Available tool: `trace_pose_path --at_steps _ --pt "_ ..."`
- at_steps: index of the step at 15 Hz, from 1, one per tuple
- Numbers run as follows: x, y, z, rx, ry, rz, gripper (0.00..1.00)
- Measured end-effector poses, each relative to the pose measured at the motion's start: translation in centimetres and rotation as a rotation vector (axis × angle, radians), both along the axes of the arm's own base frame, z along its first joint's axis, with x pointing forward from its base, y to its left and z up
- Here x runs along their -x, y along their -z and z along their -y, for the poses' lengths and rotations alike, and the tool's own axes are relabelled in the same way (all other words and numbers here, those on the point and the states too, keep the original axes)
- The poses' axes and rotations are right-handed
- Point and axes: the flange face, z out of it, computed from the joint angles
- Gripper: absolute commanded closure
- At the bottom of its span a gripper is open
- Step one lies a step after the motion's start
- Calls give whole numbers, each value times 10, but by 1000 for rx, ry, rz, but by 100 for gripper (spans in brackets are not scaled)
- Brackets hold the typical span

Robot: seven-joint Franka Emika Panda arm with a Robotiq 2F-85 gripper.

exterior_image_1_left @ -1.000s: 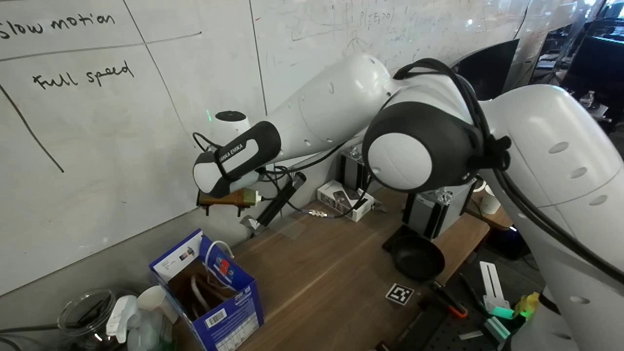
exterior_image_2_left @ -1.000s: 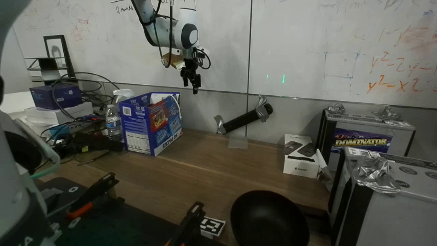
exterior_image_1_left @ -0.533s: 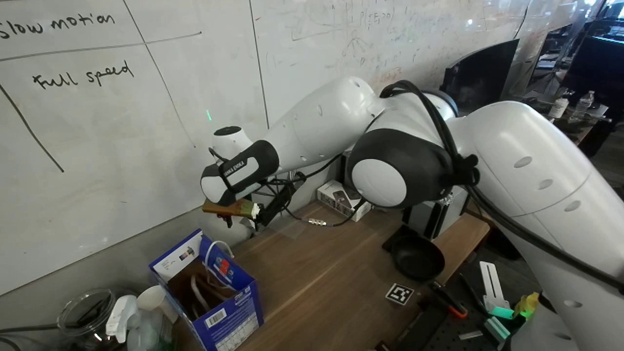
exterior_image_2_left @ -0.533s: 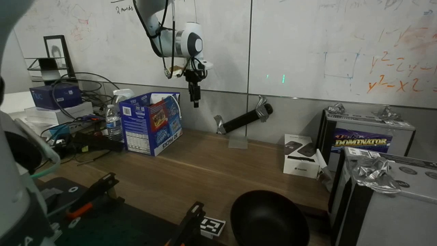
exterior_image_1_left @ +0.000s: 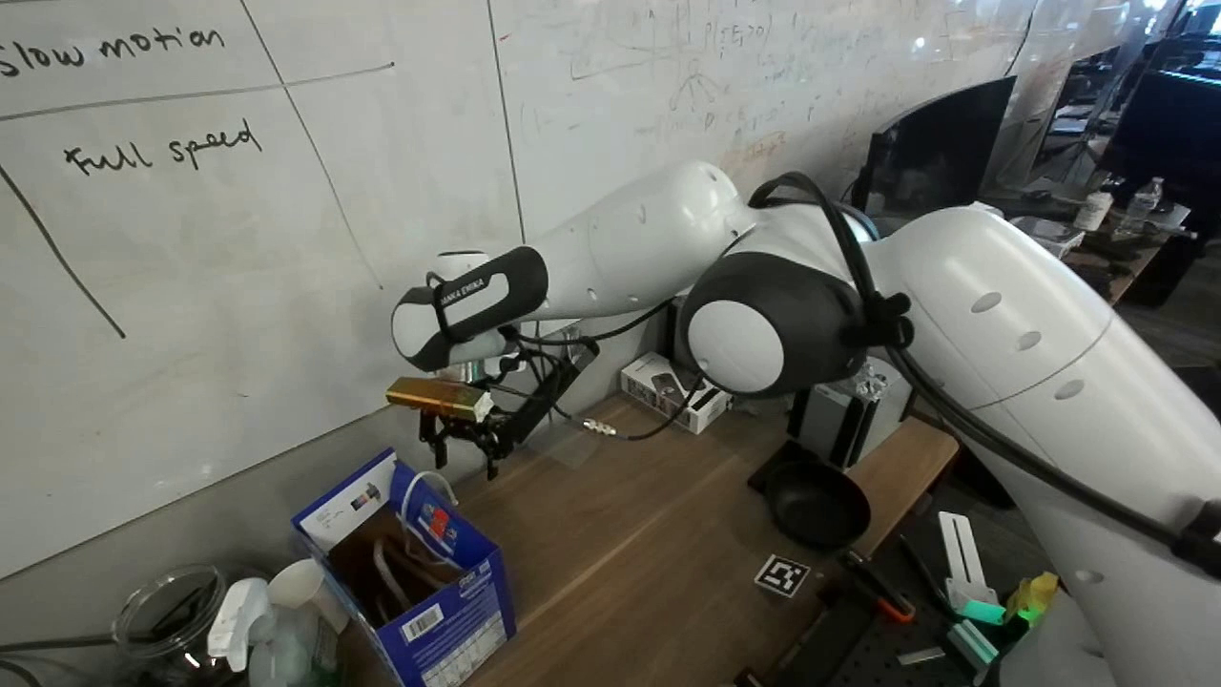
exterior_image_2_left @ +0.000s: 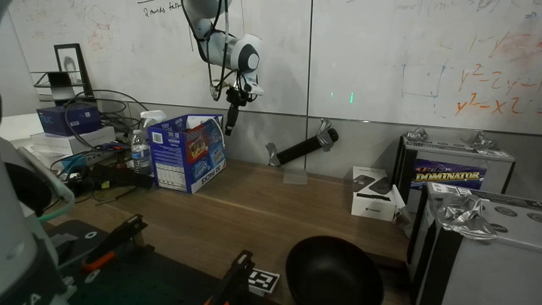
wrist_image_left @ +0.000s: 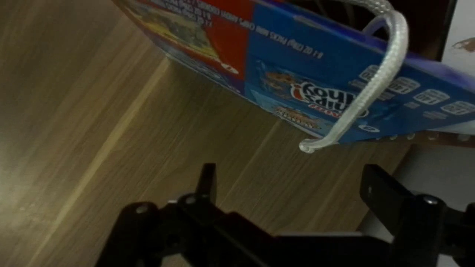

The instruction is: Put the white object in the blue box

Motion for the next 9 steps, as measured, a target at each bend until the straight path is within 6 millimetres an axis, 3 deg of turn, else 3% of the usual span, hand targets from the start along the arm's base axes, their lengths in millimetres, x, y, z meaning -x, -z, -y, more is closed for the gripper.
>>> trace_pose_path --at_steps 4,9 --pt "-8 8 3 -58 37 -9 0" --pt "-7 22 -8 -148 70 -58 0"
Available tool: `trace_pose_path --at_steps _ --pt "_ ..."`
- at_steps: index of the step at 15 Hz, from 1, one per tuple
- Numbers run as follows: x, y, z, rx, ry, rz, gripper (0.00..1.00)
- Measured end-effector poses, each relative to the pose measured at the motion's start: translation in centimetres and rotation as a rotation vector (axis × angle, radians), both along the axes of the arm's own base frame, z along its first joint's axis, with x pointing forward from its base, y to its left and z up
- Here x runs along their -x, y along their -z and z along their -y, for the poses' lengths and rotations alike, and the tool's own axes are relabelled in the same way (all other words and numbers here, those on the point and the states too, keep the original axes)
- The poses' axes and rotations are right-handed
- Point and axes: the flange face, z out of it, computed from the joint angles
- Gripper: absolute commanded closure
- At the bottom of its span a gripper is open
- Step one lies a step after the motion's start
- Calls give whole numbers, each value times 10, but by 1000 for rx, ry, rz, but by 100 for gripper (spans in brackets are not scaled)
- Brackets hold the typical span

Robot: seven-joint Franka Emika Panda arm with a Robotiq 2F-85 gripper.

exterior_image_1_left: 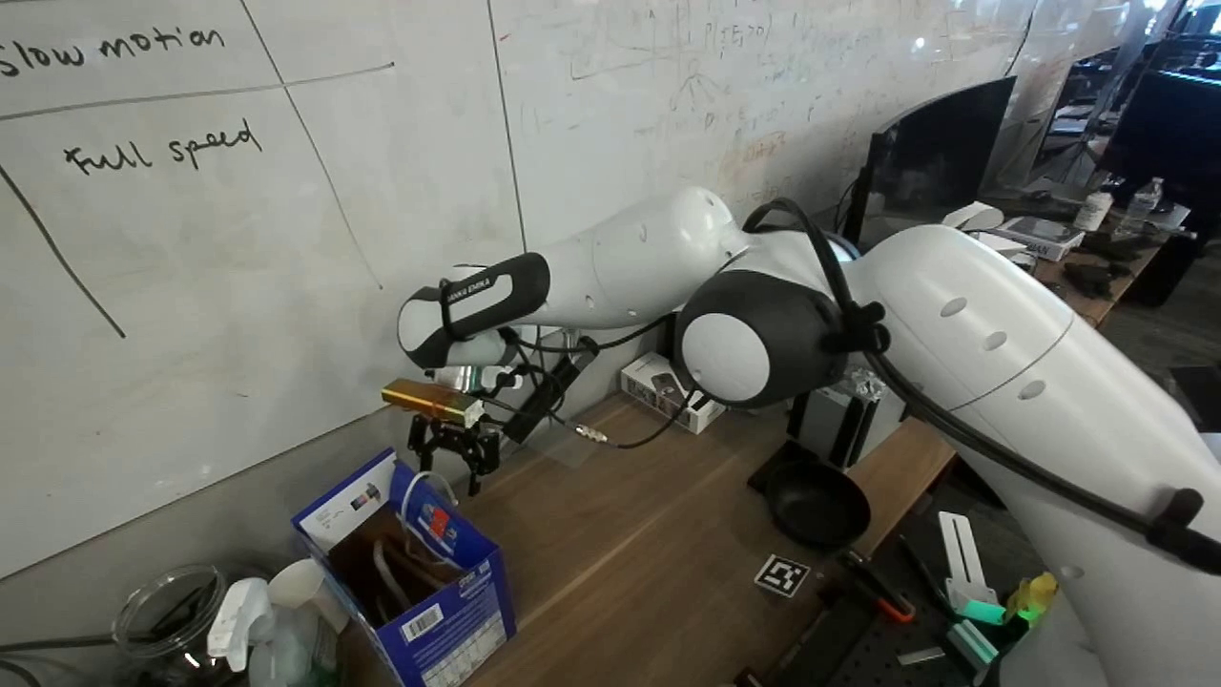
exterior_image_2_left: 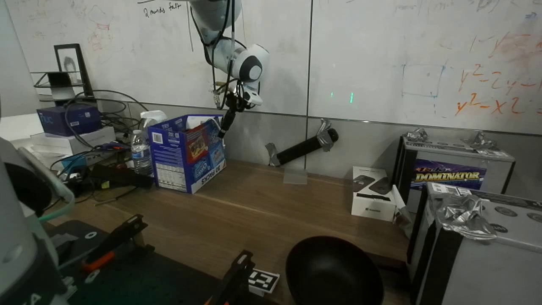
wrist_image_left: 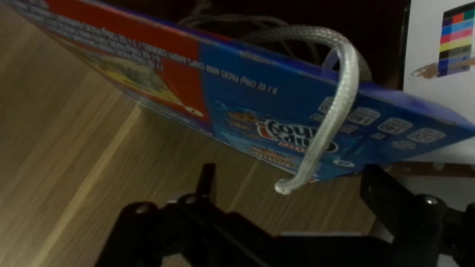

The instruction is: Put the white object in the blue box

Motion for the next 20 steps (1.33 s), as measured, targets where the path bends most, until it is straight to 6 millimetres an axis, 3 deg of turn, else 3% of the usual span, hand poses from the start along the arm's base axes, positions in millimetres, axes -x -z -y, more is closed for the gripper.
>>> trace_pose_path --at_steps 5,15,20 --pt "3 1 -8 -81 12 -65 0" --pt "-6 -18 -3 -180 52 -86 0" --pt "-8 -19 -1 -193 60 -90 0"
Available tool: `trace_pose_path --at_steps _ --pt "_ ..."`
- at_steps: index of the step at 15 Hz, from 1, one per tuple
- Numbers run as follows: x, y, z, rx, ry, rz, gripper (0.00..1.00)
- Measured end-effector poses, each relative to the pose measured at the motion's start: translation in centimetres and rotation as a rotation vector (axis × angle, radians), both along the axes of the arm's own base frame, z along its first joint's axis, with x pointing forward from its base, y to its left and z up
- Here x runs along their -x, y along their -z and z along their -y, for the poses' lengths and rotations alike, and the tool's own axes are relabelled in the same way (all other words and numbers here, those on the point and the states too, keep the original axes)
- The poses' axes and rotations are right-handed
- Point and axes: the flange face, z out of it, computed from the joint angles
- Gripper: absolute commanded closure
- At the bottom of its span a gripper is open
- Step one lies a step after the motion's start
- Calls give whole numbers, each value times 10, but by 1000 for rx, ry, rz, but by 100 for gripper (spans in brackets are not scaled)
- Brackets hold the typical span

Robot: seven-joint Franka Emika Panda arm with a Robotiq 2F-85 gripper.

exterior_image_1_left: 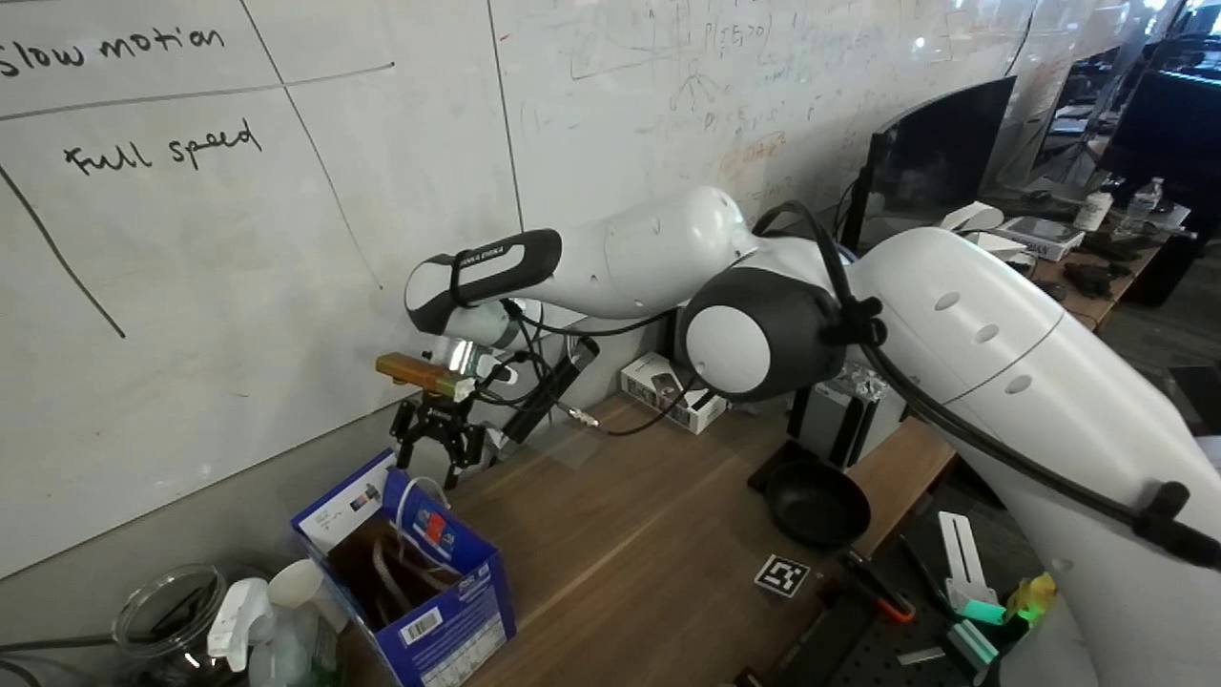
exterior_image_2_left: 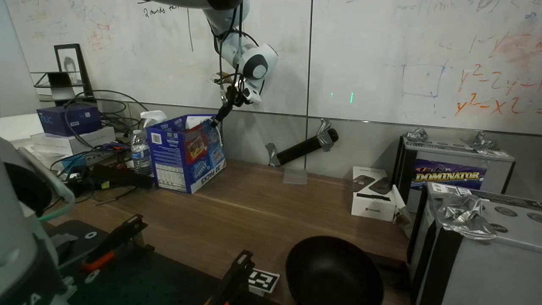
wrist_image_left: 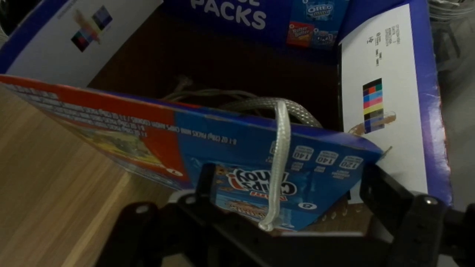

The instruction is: Put the white object in the blue box

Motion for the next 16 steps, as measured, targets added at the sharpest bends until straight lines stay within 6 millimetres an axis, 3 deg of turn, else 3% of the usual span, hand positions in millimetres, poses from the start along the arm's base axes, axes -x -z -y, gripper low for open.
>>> trace_pose_path --at_steps 1,2,4,11,15,16 --pt "0 1 0 -2 1 -1 0" --pt "-1 1 0 -2 2 -1 25" --pt "-1 4 1 -3 3 -3 34" --pt "-3 11 5 -6 5 -1 89" --pt "-4 9 6 -8 3 5 98" --pt "-5 9 6 -9 2 7 94"
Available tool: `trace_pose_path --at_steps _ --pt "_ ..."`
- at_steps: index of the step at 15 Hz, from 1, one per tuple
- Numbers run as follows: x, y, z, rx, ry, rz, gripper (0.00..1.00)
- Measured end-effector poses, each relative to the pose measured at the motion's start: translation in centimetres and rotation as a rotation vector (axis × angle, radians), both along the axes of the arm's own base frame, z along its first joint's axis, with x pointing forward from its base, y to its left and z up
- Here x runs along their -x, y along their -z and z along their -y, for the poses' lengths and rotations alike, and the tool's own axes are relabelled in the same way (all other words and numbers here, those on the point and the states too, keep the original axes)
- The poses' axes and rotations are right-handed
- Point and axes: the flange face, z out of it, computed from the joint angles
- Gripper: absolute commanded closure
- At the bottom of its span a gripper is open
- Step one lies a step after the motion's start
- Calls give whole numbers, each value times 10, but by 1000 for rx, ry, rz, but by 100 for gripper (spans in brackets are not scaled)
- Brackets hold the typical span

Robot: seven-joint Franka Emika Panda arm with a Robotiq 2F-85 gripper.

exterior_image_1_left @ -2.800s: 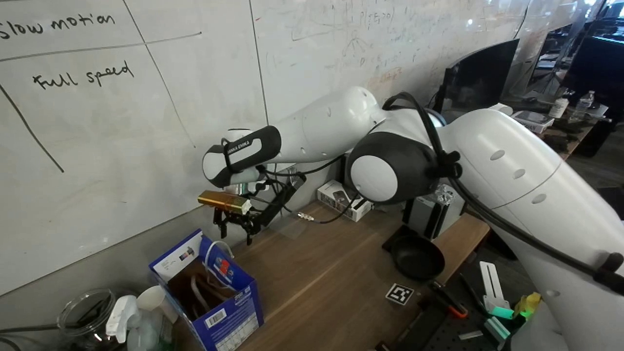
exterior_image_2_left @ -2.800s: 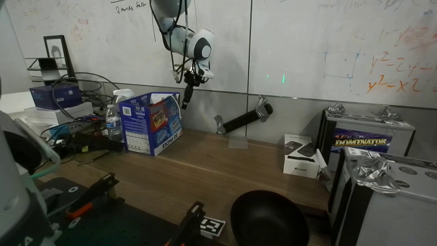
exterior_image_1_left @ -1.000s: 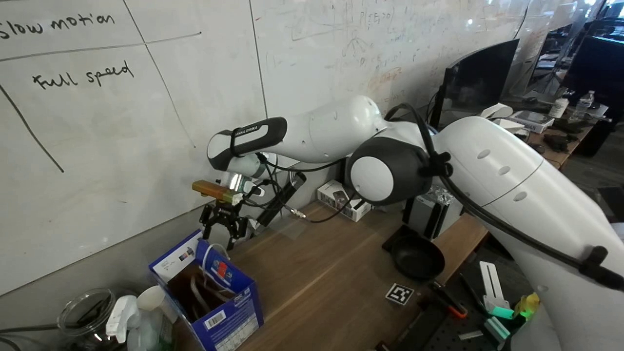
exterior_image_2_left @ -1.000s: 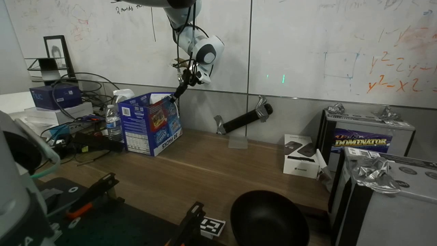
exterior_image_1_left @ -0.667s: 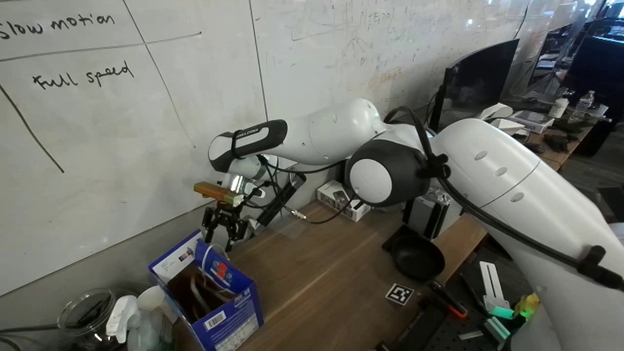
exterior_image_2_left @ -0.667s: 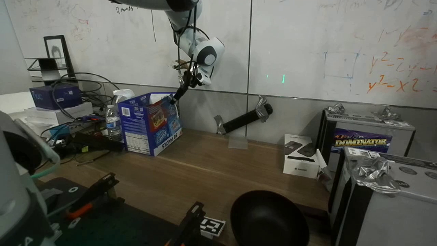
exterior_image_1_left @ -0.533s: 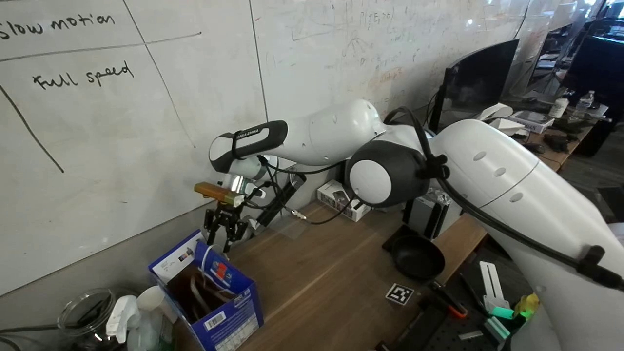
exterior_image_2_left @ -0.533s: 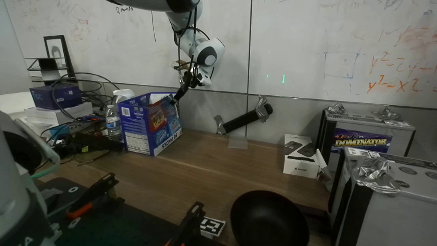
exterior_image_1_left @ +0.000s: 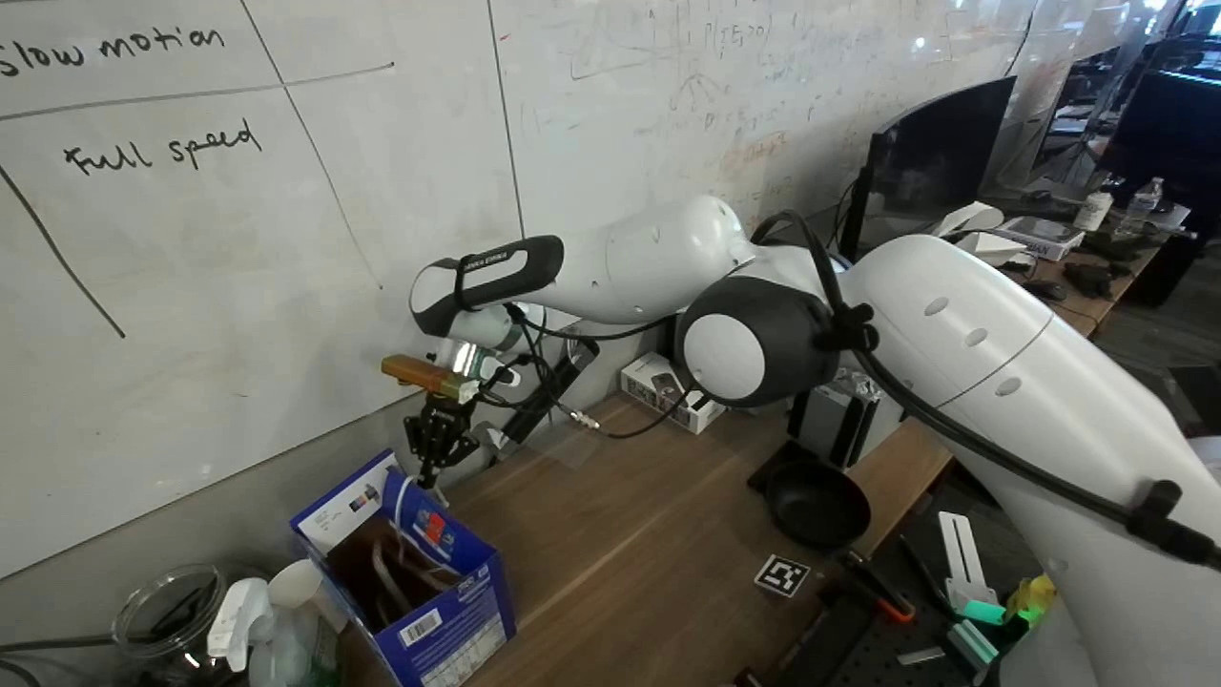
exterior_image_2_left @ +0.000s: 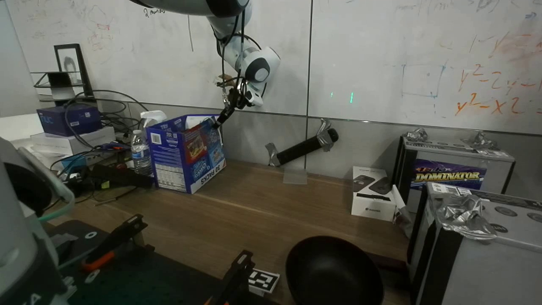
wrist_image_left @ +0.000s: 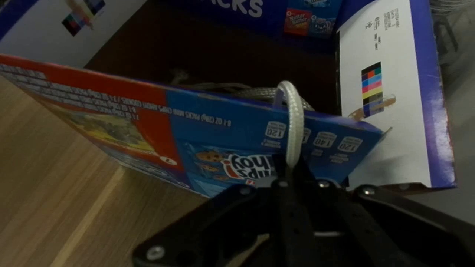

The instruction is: Put the white object in the blue box

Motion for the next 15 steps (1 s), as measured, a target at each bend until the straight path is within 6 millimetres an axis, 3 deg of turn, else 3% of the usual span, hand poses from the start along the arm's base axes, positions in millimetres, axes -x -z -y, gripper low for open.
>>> trace_pose_path --at_steps 4,8,15 --pt "-2 -4 -1 -7 -11 15 92" --pt "-4 -20 -8 -30 -35 52 92" --pt "-1 -89 -28 -77 -115 130 92"
